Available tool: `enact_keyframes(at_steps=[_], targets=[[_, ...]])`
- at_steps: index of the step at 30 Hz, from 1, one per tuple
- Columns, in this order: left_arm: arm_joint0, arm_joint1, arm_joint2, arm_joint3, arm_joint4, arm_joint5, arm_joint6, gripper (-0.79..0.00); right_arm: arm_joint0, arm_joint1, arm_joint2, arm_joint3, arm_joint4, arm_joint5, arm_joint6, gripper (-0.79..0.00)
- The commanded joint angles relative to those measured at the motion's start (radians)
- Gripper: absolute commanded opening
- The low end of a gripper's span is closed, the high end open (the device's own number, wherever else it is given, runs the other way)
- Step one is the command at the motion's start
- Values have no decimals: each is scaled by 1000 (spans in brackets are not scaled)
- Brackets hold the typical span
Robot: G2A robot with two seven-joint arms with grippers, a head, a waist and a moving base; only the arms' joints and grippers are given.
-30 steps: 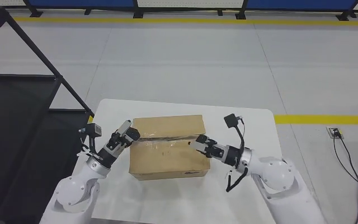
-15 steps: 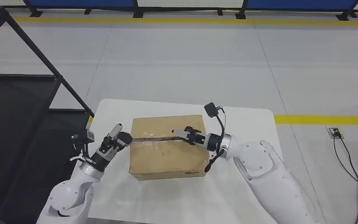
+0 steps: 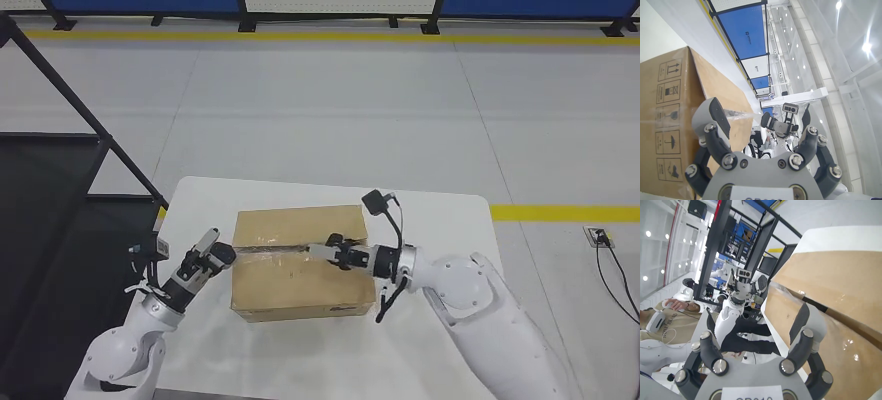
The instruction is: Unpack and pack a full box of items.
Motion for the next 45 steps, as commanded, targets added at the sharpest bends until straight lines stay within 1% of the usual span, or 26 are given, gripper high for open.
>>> enact_keyframes(at_steps=[1, 5, 9, 16, 20, 23, 29, 34, 37, 40, 45], targets=[[2, 0, -2, 5, -1, -2, 1, 0, 19, -9, -30, 20, 6, 17, -28, 0], [11, 1, -17, 10, -16, -10, 9, 0, 67, -27, -80, 72, 35, 29, -50, 0], [27, 3, -36, 9, -36, -16, 12, 0, 120, -47, -118, 144, 119, 5, -35, 0], [43, 4, -52, 8, -52, -25, 16, 0, 231, -92, -206, 291, 203, 82, -38, 0], [50, 5, -61, 7, -60, -29, 16, 0, 279, -112, -241, 367, 223, 87, -21, 0], [51, 6, -64, 7, -63, -29, 14, 0, 296, -123, -259, 402, 194, 66, -58, 0], [49, 6, -63, 4, -61, -27, 9, 0, 312, -141, -286, 437, 159, 85, -114, 0], [48, 7, -65, 6, -62, -29, 8, 0, 319, -148, -284, 452, 153, 97, -115, 0], [47, 7, -67, 7, -65, -29, 7, 0, 311, -148, -271, 441, 160, 71, -111, 0], [47, 8, -68, 9, -68, -32, 6, 0, 295, -146, -250, 422, 205, 34, -75, 0], [48, 8, -68, 13, -74, -38, 4, 0, 286, -153, -269, 378, 169, 52, -80, 0]])
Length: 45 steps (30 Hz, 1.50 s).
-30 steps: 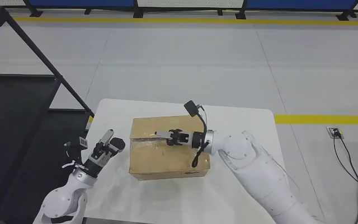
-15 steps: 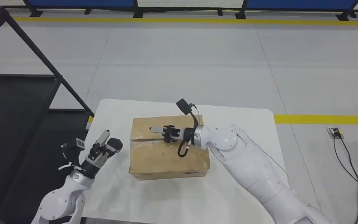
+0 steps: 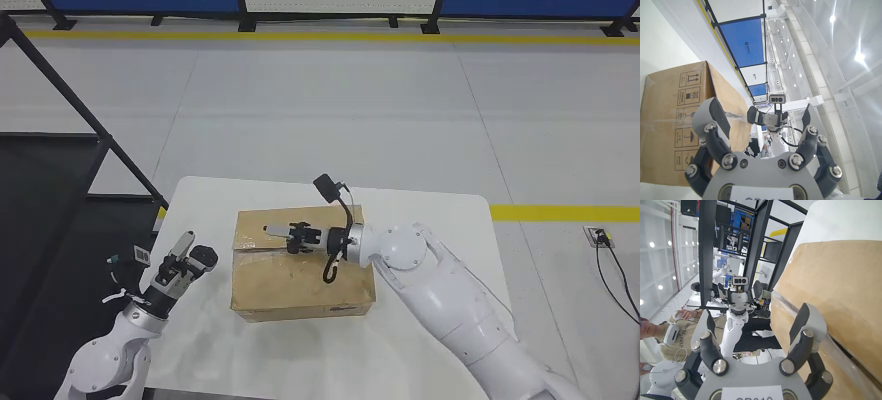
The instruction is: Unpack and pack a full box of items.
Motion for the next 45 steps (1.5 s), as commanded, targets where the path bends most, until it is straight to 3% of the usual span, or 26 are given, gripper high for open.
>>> enact_keyframes(at_steps=[1, 9, 17, 19, 20, 21, 25, 29, 45], targets=[[2, 0, 0, 2, -5, -2, -2, 0, 4, -6, -21, -14, -28, 33, -3, 0], [12, 1, -12, 8, -21, -17, -9, 0, 60, -48, -93, 47, -50, 162, -22, 0], [16, 3, -15, 6, -19, -16, -16, 0, 63, -56, -77, 63, -42, 152, -2, 0], [15, 3, -13, 4, -17, -16, -19, 0, 53, -49, -58, 48, -45, 165, 22, -139], [15, 3, -12, 2, -15, -15, -20, 0, 47, -44, -49, 40, -47, 180, 39, -323], [15, 3, -11, 1, -14, -14, -20, 0, 41, -40, -38, 29, -49, 192, 50, -413], [13, 4, -8, -4, -12, -11, -26, 0, 7, -19, 2, -18, -89, 255, 63, -557], [10, 4, -5, -8, -6, -8, -29, 0, -30, -2, 40, -71, -131, 304, 51, -767], [0, 5, -3, 1, -13, -3, -25, 0, -64, 19, 83, -135, -274, 509, -9, -785]])
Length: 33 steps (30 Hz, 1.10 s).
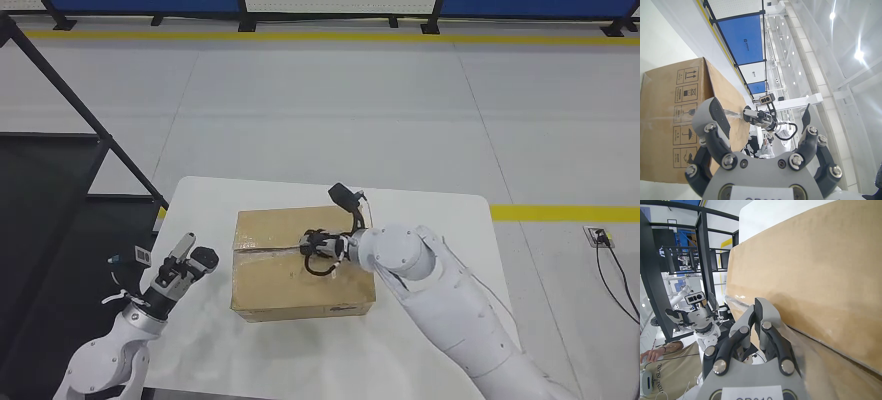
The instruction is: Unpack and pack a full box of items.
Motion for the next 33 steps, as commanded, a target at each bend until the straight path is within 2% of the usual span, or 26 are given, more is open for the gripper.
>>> enact_keyframes(at_steps=[1, 19, 33], targets=[[-3, 0, 0, 2, -3, -2, -1, 0, -4, 2, 11, 0, -3, 15, -3, -785], [-35, 2, 11, 23, -1, 10, -7, 0, -131, 53, 174, -109, -42, 87, 8, -785], [-39, 3, 13, 24, 4, 10, -4, 0, -196, 78, 272, -149, -5, 137, 18, -785]])
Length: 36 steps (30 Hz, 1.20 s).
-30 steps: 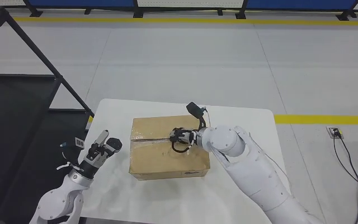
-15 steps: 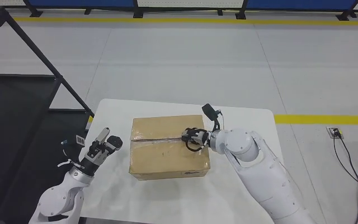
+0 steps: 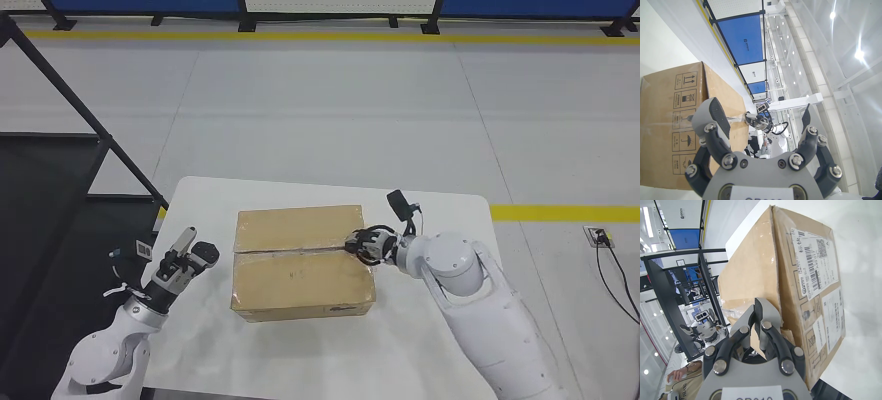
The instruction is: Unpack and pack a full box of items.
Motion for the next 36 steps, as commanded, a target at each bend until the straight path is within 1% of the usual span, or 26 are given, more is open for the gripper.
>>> enact_keyframes(at_steps=[1, 7, 13, 15, 17, 20, 24, 31, 36], targets=[[0, 0, 1, 0, 0, 0, 1, 0, -9, 4, 15, -6, 8, 6, 1, -785], [0, 1, 1, 0, 2, 1, 4, 0, -32, 12, 46, -35, 26, -10, -7, -785], [4, 1, -5, 3, -2, -3, 6, 0, -70, 14, 56, -114, 40, -116, -75, -785], [6, 2, -9, 2, -6, -4, 8, 0, -82, 15, 53, -138, 37, -135, -82, -785], [9, 2, -12, 1, -9, -5, 8, 0, -82, 15, 39, -139, 30, -122, -68, -785], [12, 3, -17, -1, -13, -7, 9, 0, -49, 12, 10, -98, 16, -78, -55, -785], [17, 3, -22, -4, -16, -9, 9, 0, 12, 1, -34, -3, 37, -54, -28, -785], [21, 5, -30, 2, -22, -11, 7, 0, 90, -24, -121, 85, 65, -84, -24, -785], [24, 5, -31, 4, -25, -13, 7, 0, 148, -47, -193, 140, 78, -81, -25, -785]])
